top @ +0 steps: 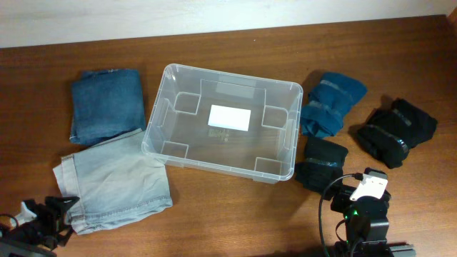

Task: Pack container
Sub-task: 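Reach the left gripper to the light-blue jeans and grasp its edge, then lift the light-blue jeans with the left gripper and lower into the bin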

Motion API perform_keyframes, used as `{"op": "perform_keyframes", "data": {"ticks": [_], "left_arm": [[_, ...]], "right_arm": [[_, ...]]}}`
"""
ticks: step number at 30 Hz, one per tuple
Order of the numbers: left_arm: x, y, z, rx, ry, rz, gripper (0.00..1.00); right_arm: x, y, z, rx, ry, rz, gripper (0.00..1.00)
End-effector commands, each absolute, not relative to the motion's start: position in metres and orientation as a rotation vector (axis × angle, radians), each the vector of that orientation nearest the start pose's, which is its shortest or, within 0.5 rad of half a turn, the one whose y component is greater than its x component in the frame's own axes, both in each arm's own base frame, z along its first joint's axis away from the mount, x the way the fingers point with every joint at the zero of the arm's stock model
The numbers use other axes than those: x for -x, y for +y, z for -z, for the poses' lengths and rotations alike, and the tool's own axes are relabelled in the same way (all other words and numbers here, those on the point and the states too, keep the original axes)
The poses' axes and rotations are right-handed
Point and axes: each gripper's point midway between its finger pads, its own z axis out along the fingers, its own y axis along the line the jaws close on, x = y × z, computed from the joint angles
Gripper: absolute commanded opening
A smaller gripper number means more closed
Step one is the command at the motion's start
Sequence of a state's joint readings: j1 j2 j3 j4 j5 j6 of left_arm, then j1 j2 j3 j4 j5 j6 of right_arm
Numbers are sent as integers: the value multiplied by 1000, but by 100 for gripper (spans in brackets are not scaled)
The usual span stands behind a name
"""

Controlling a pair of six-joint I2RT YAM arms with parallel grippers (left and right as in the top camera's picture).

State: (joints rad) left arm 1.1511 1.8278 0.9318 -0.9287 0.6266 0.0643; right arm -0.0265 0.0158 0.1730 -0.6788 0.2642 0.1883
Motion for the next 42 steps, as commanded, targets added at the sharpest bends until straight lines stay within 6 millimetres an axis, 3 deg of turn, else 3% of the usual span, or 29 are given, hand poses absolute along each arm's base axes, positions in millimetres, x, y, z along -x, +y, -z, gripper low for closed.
{"op": "perform_keyframes", "data": {"ticks": [1, 4, 7, 9, 13, 22, 24, 26, 35, 39, 42], "left_arm": [[-118, 155, 39, 1886, 2663, 708, 78], [-116, 156, 39, 1892, 2672, 690, 79], [-128, 160, 40, 1852, 2619, 718, 87], [-147, 162, 38, 1712, 2580, 790, 92], [-165, 157, 40, 1538, 2610, 804, 89], [-198, 136, 44, 1164, 2764, 767, 49], [-202, 132, 44, 1129, 2780, 762, 29], [-205, 132, 44, 1107, 2784, 753, 0], [-225, 129, 34, 1075, 2672, 861, 0], [-248, 128, 10, 1023, 2545, 970, 0], [-267, 132, -21, 952, 2438, 1010, 0]], "right_arm": [[-195, -52, -94, -400, 2034, 177, 98], [-195, -52, -94, -400, 2034, 177, 98], [-195, -52, -94, -400, 2034, 177, 98], [-195, -52, -94, -400, 2034, 177, 98], [-195, -52, -94, -400, 2034, 177, 98], [-195, -52, -94, -400, 2034, 177, 98], [-195, -52, -94, -400, 2034, 177, 98], [-195, -52, -94, -400, 2034, 177, 98], [-195, -52, -94, -400, 2034, 177, 98], [-195, -52, -94, -400, 2034, 177, 98], [-195, -52, -94, -400, 2034, 177, 98]]}}
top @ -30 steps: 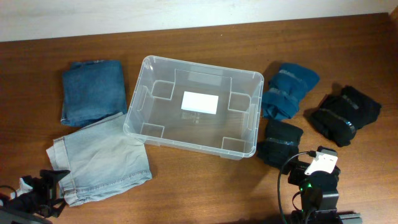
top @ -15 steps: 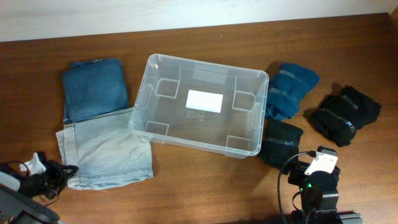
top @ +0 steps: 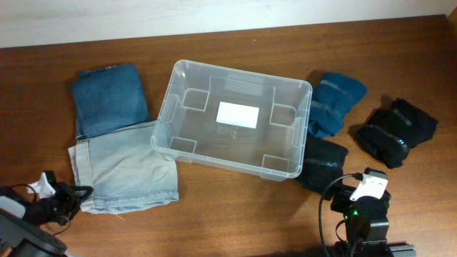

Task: Pack container
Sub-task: 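Lift the light-blue jeans with the left gripper and lower into the bin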

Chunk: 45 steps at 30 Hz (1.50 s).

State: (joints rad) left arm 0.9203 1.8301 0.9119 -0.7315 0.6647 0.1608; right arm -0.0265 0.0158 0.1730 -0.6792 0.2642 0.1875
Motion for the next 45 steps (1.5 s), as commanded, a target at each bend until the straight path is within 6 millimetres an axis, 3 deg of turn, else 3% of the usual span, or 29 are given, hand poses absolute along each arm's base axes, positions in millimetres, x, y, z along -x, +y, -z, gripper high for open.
{"op": "perform_keyframes", "data": {"ticks": [1, 8, 13, 17, 24, 28, 31, 33, 36, 39, 40, 45], "left_arm": [[-273, 134, -33, 923, 2403, 1014, 0], [-305, 145, -156, 727, 2174, 950, 0], [-309, 138, -250, 597, 2029, 890, 0], [-307, 113, -323, 472, 1897, 959, 0], [-307, 62, -410, 259, 1798, 990, 0], [-307, 9, -461, 19, 1715, 1043, 0], [-304, -47, -495, -244, 1613, 1084, 0], [-303, -84, -505, -365, 1557, 1117, 0], [-308, -129, -500, -458, 1543, 1181, 0], [-320, -173, -476, -513, 1599, 1285, 0], [-330, -194, -458, -512, 1650, 1336, 0], [-357, -256, -403, -482, 1798, 1401, 0]], "right_arm": [[-195, -52, -94, -400, 2034, 177, 98], [-195, -52, -94, -400, 2034, 177, 98], [-195, -52, -94, -400, 2034, 177, 98], [-195, -52, -94, -400, 2034, 177, 98], [-195, -52, -94, -400, 2034, 177, 98], [-195, -52, -94, -400, 2034, 177, 98], [-195, -52, -94, -400, 2034, 177, 98], [-195, -52, -94, -400, 2034, 177, 98], [-195, -52, -94, -400, 2034, 177, 98], [-195, -52, -94, -400, 2034, 177, 98], [-195, -52, -94, -400, 2034, 177, 98], [-195, -52, -94, -400, 2034, 177, 98]]}}
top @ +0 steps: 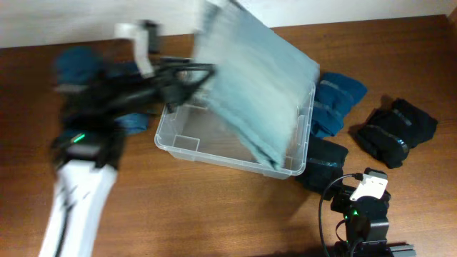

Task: Pack container
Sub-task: 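Lift the light-blue jeans with the left gripper and lower into the bin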

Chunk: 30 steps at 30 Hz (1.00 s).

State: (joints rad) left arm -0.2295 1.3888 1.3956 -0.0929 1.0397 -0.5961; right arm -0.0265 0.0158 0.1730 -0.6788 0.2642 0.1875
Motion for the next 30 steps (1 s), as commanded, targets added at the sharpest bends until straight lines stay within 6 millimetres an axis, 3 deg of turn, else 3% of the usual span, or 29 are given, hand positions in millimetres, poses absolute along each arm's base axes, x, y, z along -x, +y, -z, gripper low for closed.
{"op": "perform_keyframes", "data": {"ticks": [1, 7, 14, 22, 30], "left_arm": [[-361, -267, -391, -469, 1833, 1401, 0], [-377, -298, -337, -380, 1998, 1329, 0], [-387, -305, -312, -380, 2044, 1283, 0], [-390, -323, -298, -366, 2064, 1227, 0], [-387, -348, -250, -370, 2183, 1197, 0]], "right_arm": [[-195, -52, -94, -400, 2034, 177, 98], [-195, -52, -94, -400, 2034, 177, 98], [-195, -52, -94, -400, 2034, 177, 98], [-195, -52, -94, -400, 2034, 177, 98], [-195, -52, -94, -400, 2034, 177, 98]]}}
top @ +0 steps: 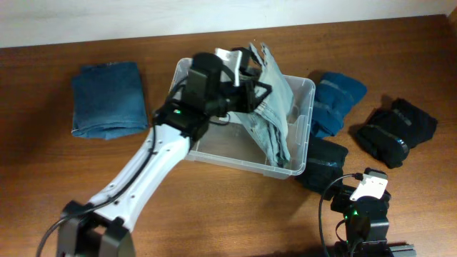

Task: Pack container
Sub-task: 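Lift the light-blue jeans with the left gripper and lower into the bin, then move the left gripper to the dark-blue jeans and grasp them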

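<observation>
A clear plastic container (304, 87) stands mid-table. My left arm reaches over it from the front left. The left gripper (251, 75) is shut on a bunched pair of light-blue jeans (275, 118), which hangs from it down into the right part of the container, with some cloth lying over the right rim. The right arm (364, 208) sits folded at the front right edge; its fingers cannot be made out.
Folded dark-blue jeans (107, 98) lie left of the container. A teal garment (334, 100) lies to its right, touching the wall. One black garment (396, 128) lies far right and another (323, 164) in front of the teal one, near the right arm.
The light-blue jeans were held spread out high over the container; now they hang bunched into its right part. My left gripper has moved right and sits over the container.
The light jeans lay flat on the table front left of the container, my left gripper near their corner. Then jeans and container had shifted slightly right. Then the jeans were held up over the container, and now they hang down into it.
</observation>
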Motion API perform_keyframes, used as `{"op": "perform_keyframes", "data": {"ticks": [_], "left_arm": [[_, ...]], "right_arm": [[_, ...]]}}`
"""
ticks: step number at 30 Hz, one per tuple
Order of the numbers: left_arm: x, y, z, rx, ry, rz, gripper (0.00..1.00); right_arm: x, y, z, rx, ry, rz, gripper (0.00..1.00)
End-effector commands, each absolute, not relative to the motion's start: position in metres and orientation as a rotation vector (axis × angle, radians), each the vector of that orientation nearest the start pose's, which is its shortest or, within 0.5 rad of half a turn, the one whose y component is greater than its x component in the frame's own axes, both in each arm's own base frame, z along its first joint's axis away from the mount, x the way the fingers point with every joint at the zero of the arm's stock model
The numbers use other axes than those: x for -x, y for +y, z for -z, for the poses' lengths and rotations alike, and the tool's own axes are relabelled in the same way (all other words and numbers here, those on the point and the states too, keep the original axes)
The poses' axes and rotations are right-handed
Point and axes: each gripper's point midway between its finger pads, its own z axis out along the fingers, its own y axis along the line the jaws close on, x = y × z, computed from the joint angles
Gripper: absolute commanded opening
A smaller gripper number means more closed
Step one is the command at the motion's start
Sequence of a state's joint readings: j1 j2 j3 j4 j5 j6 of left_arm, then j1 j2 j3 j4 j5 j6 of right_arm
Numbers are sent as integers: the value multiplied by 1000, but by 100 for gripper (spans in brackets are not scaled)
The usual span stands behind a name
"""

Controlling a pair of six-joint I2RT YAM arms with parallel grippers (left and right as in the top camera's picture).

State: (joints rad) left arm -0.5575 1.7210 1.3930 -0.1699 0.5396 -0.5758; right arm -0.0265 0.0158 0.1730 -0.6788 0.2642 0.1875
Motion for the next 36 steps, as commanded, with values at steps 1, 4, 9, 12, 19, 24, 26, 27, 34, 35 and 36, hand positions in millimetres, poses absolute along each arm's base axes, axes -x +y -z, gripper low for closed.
{"op": "perform_keyframes", "data": {"ticks": [1, 4, 9, 12, 19, 24, 26, 27, 34, 35, 36], "left_arm": [[-388, -346, -245, -359, 2202, 1183, 0], [-391, -335, -236, -321, 2252, 1146, 12], [-399, -305, -226, -249, 2319, 1116, 49], [-411, -269, -233, -227, 2308, 1112, 63], [-447, -120, -258, -9, 2223, 1036, 81], [-456, -1, -259, 231, 2152, 949, 99], [-452, 40, -255, 284, 2142, 866, 99], [-448, 65, -247, 344, 2154, 799, 99], [-417, 160, -177, 633, 2299, 556, 99], [-415, 163, -167, 647, 2320, 560, 99], [-413, 168, -154, 677, 2341, 567, 99]], "right_arm": [[-195, -52, -94, -400, 2034, 177, 98], [-195, -52, -94, -400, 2034, 177, 98], [-195, -52, -94, -400, 2034, 177, 98], [-195, -52, -94, -400, 2034, 177, 98], [-195, -52, -94, -400, 2034, 177, 98], [-195, -52, -94, -400, 2034, 177, 98], [-195, -52, -94, -400, 2034, 177, 98], [-195, -52, -94, -400, 2034, 177, 98], [-195, -52, -94, -400, 2034, 177, 98], [-195, -52, -94, -400, 2034, 177, 98], [-195, -52, -94, -400, 2034, 177, 98]]}}
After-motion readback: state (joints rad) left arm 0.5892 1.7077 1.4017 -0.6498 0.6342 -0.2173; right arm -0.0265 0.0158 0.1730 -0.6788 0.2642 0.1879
